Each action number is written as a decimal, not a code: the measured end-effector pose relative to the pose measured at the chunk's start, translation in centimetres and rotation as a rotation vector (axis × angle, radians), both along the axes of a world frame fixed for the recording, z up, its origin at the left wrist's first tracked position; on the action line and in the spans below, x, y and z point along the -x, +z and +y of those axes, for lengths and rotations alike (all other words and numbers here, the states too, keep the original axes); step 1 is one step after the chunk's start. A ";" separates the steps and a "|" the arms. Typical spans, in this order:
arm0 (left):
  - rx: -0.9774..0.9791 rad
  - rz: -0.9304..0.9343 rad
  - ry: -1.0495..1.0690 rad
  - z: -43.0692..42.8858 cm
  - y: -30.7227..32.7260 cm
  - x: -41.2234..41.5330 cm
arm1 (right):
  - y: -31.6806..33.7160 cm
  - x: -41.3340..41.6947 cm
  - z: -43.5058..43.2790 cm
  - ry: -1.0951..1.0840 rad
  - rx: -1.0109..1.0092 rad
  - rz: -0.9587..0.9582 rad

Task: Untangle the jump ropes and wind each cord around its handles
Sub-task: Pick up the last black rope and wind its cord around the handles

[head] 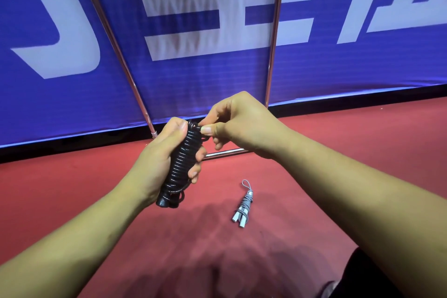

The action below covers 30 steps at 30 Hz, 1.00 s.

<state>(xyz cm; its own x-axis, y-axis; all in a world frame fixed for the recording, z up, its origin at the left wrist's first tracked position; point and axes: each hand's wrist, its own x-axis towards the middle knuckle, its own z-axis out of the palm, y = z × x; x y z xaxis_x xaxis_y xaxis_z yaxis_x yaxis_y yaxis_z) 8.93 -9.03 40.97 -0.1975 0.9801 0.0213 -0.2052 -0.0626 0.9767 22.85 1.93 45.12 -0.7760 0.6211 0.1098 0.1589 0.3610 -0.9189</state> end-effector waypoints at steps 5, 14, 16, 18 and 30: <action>0.033 0.101 -0.007 -0.1 0.0 0.1 | 0.5 -0.3 -0.3 -0.025 -0.064 -0.072; 0.182 0.482 0.072 0.2 0.8 0.2 | 0.0 -0.1 -1.2 -0.097 -0.183 -0.165; 0.177 0.409 0.039 0.1 1.1 0.5 | 0.1 0.0 -1.3 -0.100 -0.132 -0.109; 0.162 0.317 -0.006 -0.1 1.5 1.0 | 0.3 0.2 -1.3 -0.097 -0.091 -0.041; 0.122 0.137 -0.054 -0.6 1.1 2.1 | 0.7 0.8 -1.3 0.034 -0.100 -0.032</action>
